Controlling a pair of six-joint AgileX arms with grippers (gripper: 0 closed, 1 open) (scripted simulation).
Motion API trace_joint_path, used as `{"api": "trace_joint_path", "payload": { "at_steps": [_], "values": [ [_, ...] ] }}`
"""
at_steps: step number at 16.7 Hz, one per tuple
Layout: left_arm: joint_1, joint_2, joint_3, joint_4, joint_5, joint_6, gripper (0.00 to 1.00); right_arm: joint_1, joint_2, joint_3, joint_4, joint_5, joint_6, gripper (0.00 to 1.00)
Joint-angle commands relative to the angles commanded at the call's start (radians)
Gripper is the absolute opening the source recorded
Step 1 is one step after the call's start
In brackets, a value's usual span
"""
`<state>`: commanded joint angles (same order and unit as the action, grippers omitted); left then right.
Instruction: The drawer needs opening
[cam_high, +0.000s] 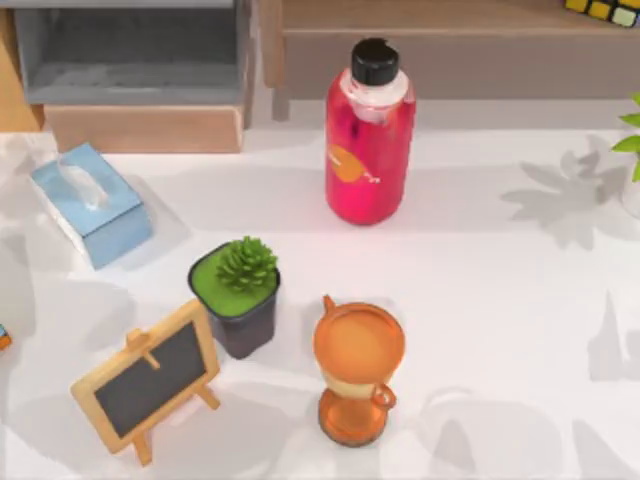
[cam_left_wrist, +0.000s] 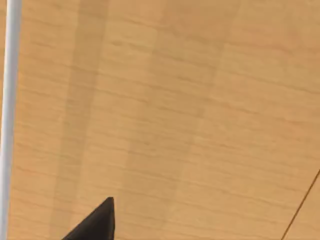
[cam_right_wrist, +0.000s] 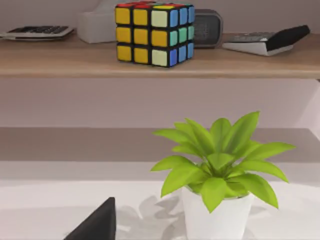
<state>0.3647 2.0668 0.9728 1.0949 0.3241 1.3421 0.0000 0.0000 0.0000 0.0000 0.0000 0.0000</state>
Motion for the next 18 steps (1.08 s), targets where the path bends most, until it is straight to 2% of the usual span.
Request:
{"api": "trace_joint_path", "payload": {
  "at_steps": [3, 6, 12, 18],
  "values": [
    [0.040, 0.138, 0.081, 0.051, 0.089, 0.164, 1.00, 0.000, 0.000, 0.000, 0.000, 0.000, 0.000, 1.00],
    [0.054, 0.208, 0.124, 0.078, 0.137, 0.237, 1.00, 0.000, 0.000, 0.000, 0.000, 0.000, 0.000, 1.00],
    [0.049, 0.212, 0.126, 0.076, 0.138, 0.241, 1.00, 0.000, 0.000, 0.000, 0.000, 0.000, 0.000, 1.00],
    [0.030, 0.264, 0.233, 0.024, 0.118, 0.242, 1.00, 0.000, 0.000, 0.000, 0.000, 0.000, 0.000, 1.00]
  ]
}}
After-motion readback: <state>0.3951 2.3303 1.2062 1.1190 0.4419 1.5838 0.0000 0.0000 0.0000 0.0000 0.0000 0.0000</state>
